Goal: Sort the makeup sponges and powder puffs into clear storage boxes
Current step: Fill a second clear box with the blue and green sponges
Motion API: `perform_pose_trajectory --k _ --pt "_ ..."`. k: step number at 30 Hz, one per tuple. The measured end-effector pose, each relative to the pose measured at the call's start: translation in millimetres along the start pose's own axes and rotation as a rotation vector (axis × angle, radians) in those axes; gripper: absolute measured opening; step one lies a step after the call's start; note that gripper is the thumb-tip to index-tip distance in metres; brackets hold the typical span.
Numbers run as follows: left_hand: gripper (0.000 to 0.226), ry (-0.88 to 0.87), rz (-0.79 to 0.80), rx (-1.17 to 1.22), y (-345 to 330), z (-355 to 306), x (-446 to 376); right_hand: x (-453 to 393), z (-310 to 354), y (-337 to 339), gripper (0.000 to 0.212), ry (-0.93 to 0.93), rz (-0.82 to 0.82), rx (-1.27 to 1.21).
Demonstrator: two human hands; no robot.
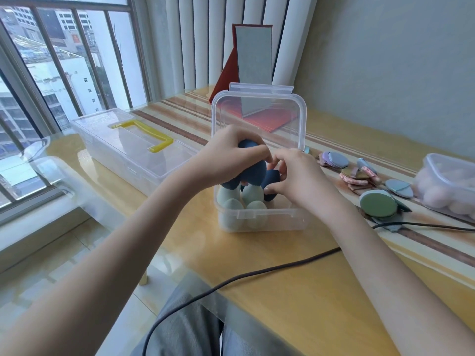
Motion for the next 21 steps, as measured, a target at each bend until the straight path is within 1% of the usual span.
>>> perform_pose_trajectory --k 2,4,7,9,11,13,15,17,19,21 --pt "0.021 0.056 0.147 -0.085 -13.8 4.3 -4.9 -2.7 -5.1 1.5 0.034 -0.023 0.025 -0.106" --pt "0.024 0.090 0.228 -0.149 -23.6 8.7 -9.0 -4.8 -8.9 3.7 0.035 -0.038 0.033 -0.183" --pt "0.025 0.109 0.230 -0.164 -25.4 13.0 -12.6 -6.9 -10.7 9.2 0.033 -0.038 0.046 -0.179" --pt "0.025 0.126 0.223 -0.148 -24.1 16.6 -12.0 -6.2 -9.5 17.6 0.031 -0.026 0.071 -0.238" --pt "0.025 0.130 0.217 -0.160 -23.2 19.7 -11.6 -2.8 -5.9 28.6 0.034 0.015 0.120 -0.295" --pt "0.026 0.136 0.227 -0.192 -23.6 22.1 -11.5 3.5 -0.6 34.5 0.042 0.036 0.205 -0.318" --pt "0.027 0.155 0.258 -0.193 -27.0 24.5 -9.4 9.0 4.5 28.7 0.046 0.036 0.293 -0.347" --pt "0.026 0.173 0.274 -0.159 -29.7 23.8 -7.0 11.2 7.6 13.0 0.051 0.018 0.348 -0.353" --pt "0.027 0.177 0.281 -0.223 -30.1 23.2 -7.1 10.6 8.6 -1.4 0.058 -0.002 0.353 -0.339" --pt "0.030 0.163 0.270 -0.290 -27.9 23.4 -8.7 8.8 8.5 -9.1 0.056 -0.007 0.360 -0.383"
Point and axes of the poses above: each hand's wrist, its own x-axis away from the middle knuckle, its own y-axis out of the back of the hand, z = x × y, the point moved 8 cm from there along -x, towards the middle knuckle, and after that the axes turned 8 degrees about -y, right-handed, at the moved point
